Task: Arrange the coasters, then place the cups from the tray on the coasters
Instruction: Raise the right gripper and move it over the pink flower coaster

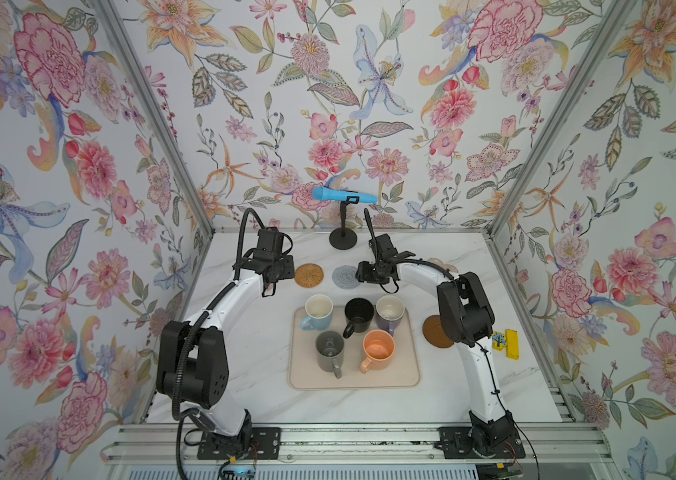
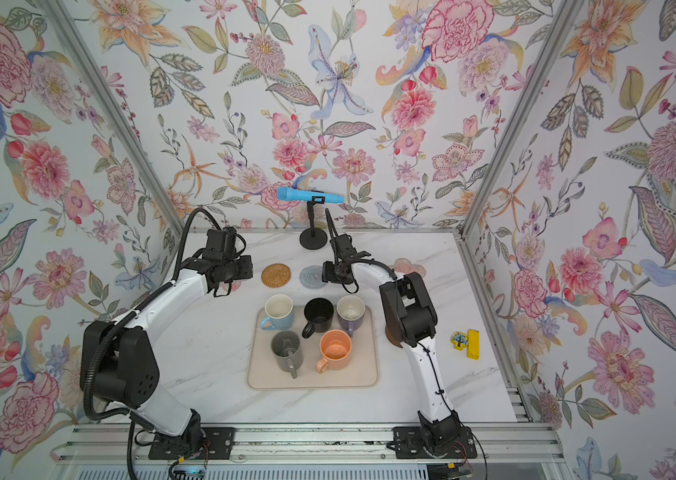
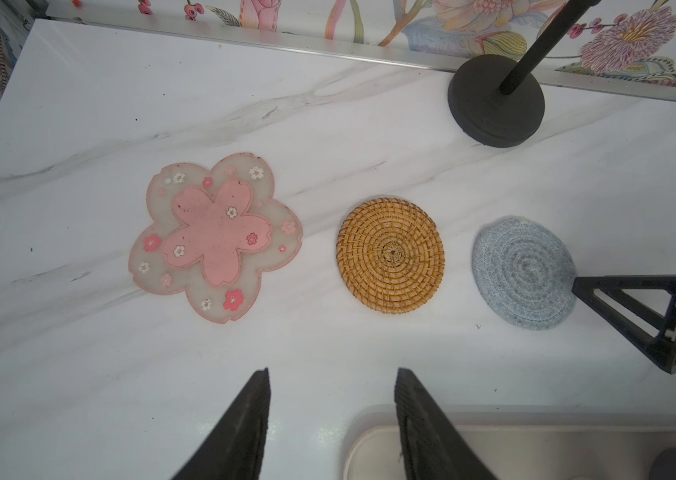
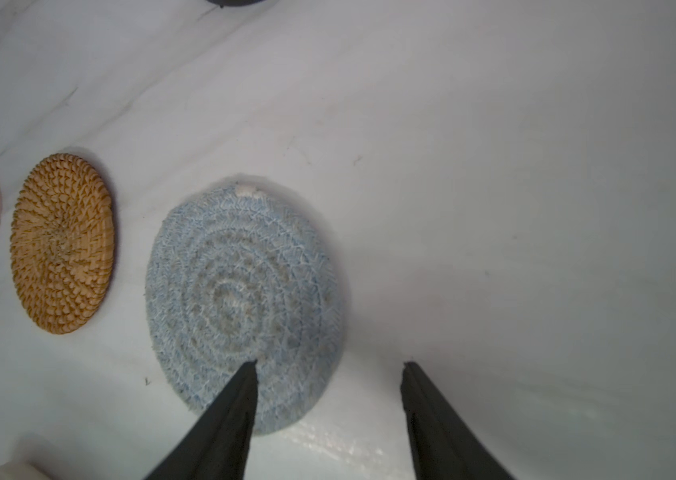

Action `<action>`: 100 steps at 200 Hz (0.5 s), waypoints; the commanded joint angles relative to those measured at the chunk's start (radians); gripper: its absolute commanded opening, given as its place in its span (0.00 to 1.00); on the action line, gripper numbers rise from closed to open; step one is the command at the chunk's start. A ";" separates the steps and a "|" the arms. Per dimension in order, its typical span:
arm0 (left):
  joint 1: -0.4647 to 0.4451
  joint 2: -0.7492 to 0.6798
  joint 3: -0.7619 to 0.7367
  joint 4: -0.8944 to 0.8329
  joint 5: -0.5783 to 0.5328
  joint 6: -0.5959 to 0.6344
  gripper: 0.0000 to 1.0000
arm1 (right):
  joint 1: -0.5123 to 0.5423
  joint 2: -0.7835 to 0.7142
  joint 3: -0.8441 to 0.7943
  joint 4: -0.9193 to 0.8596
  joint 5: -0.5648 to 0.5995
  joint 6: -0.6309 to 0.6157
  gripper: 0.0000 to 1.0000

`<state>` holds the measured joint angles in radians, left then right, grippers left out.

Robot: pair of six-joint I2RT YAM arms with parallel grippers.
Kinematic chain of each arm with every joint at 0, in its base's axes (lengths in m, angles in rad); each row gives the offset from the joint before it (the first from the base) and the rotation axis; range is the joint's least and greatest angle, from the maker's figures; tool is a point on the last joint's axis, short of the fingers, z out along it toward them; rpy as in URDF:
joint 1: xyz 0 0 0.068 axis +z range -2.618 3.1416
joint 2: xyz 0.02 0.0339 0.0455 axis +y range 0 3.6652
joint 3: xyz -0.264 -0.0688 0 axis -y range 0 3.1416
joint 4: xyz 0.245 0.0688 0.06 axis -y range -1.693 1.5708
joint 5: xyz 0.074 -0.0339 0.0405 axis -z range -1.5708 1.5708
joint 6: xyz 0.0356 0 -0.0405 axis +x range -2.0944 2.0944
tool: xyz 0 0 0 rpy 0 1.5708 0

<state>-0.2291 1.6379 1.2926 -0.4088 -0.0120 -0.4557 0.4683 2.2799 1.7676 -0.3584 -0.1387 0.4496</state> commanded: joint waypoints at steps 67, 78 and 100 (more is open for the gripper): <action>0.011 -0.032 -0.006 -0.011 -0.010 0.000 0.59 | -0.214 -0.308 -0.257 -0.025 0.105 -0.038 0.72; 0.011 -0.027 -0.010 -0.004 -0.001 -0.004 0.59 | -0.246 -0.327 -0.282 -0.025 0.120 -0.043 0.72; 0.012 -0.017 -0.013 0.006 0.012 -0.010 0.60 | -0.309 -0.335 -0.305 -0.027 0.134 -0.059 0.74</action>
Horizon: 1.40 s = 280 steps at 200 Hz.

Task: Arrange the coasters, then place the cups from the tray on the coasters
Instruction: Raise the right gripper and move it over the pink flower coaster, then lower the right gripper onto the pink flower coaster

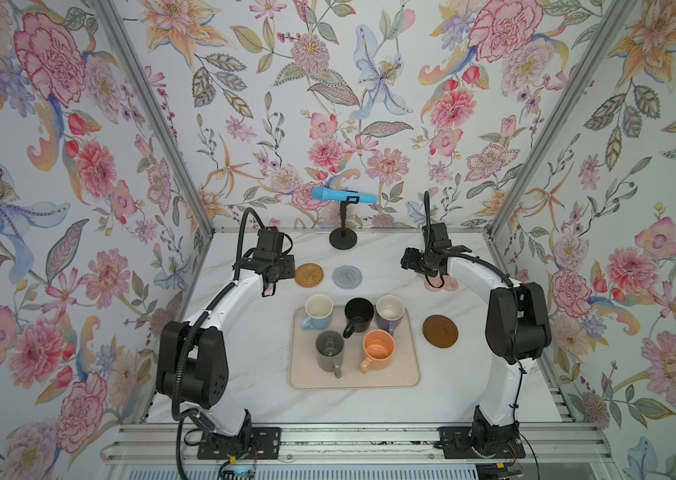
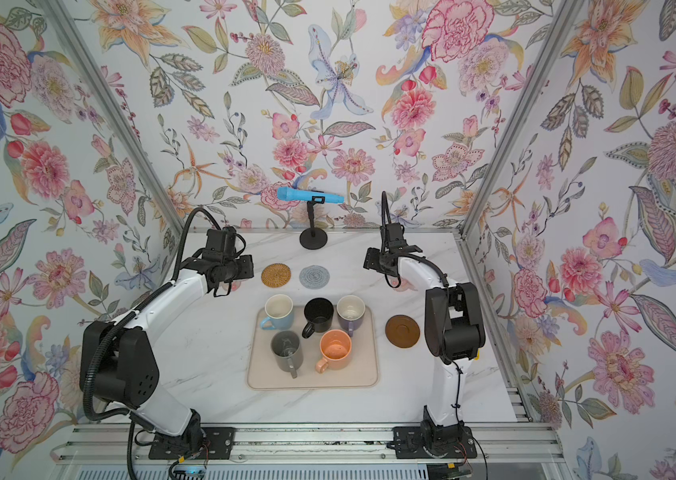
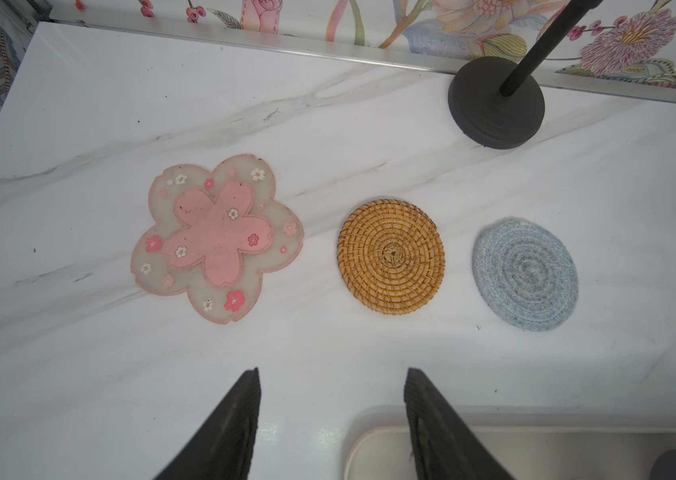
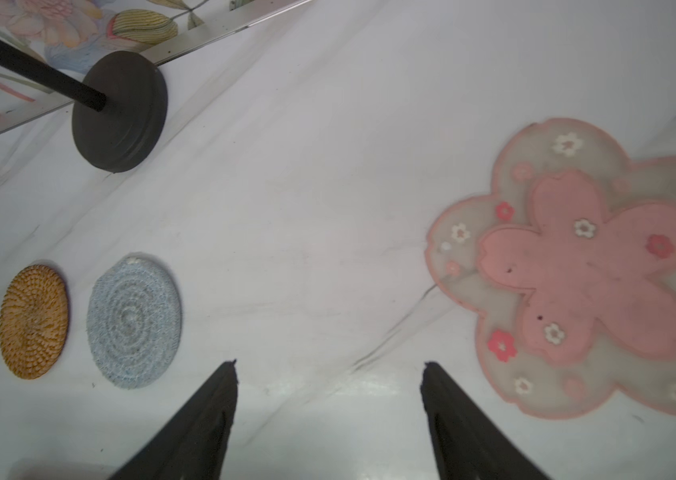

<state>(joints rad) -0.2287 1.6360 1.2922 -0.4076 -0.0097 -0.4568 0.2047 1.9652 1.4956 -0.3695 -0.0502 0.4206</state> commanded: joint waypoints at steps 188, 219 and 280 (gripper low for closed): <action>0.011 0.070 0.020 0.009 0.013 0.001 0.59 | -0.274 0.177 0.067 -0.024 0.069 -0.030 0.76; 0.011 0.071 0.014 -0.002 -0.001 0.004 0.59 | -0.274 0.200 0.075 -0.024 0.048 -0.042 0.75; 0.011 0.063 0.013 0.011 0.010 -0.007 0.59 | -0.258 0.233 0.077 -0.033 0.006 -0.094 0.73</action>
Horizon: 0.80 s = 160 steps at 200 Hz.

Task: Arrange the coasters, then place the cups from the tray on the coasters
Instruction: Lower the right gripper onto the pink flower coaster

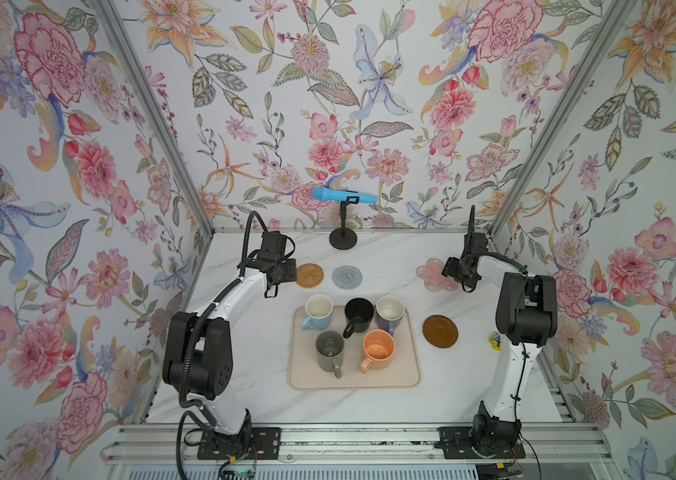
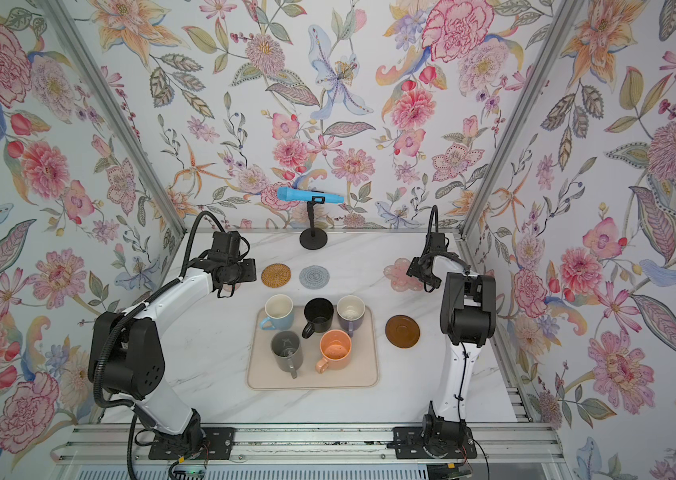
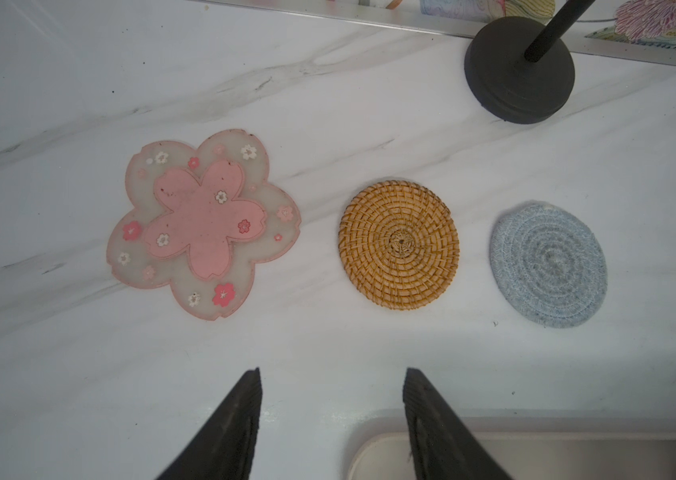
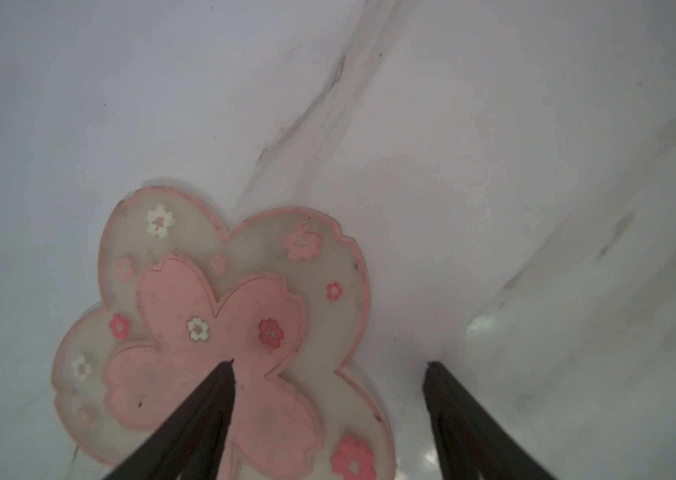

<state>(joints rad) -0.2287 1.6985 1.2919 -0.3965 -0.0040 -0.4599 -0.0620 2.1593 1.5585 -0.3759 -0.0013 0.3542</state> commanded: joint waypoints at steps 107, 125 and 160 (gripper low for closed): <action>0.017 -0.012 0.005 0.001 -0.016 -0.008 0.57 | 0.084 0.093 0.083 -0.106 -0.088 -0.094 0.71; 0.023 -0.024 -0.001 0.008 -0.016 -0.009 0.56 | 0.104 0.094 0.082 -0.130 -0.077 -0.106 0.71; 0.033 -0.045 -0.020 0.018 -0.009 -0.010 0.56 | 0.148 0.090 0.074 -0.167 -0.044 -0.099 0.71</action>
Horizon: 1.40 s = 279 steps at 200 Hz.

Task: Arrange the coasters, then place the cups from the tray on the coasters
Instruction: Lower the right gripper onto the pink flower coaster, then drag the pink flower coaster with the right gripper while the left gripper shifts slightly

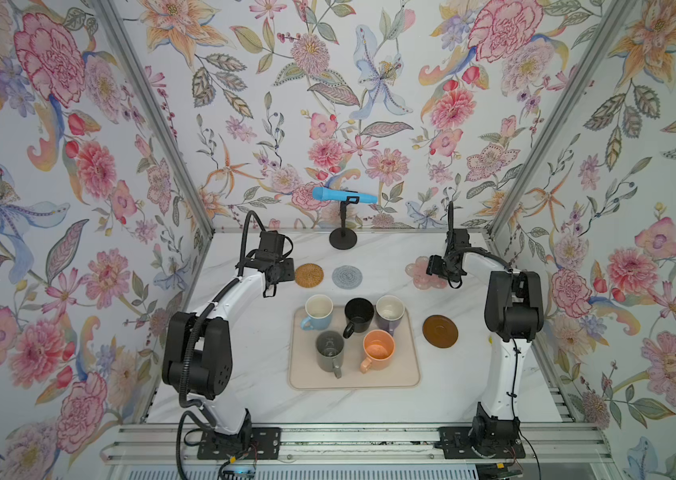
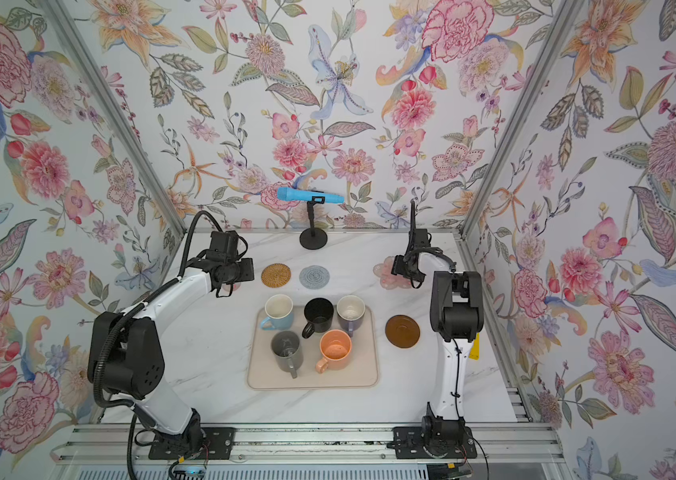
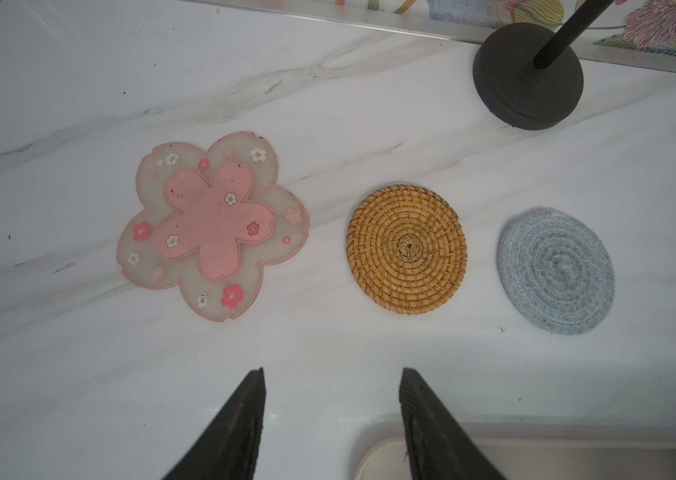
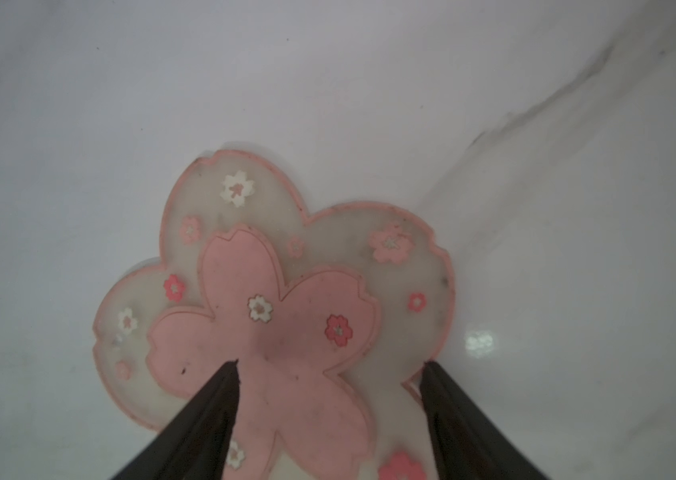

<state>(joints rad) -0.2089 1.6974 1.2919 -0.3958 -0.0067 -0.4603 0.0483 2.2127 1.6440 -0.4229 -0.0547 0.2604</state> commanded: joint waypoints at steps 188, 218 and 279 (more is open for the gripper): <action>0.071 -0.100 -0.103 0.038 0.029 0.018 0.55 | 0.234 0.185 0.231 -0.234 0.138 -0.159 0.71; 0.075 -0.108 -0.103 0.032 0.022 0.023 0.55 | 0.251 0.186 0.211 -0.234 0.134 -0.173 0.70; 0.077 -0.117 -0.098 0.029 0.028 0.025 0.55 | 0.299 0.173 0.179 -0.237 0.146 -0.230 0.70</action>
<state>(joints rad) -0.1436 1.6154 1.2018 -0.3622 0.0170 -0.4519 0.2955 2.3432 1.8767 -0.5594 0.1238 0.0891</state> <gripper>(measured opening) 0.554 0.703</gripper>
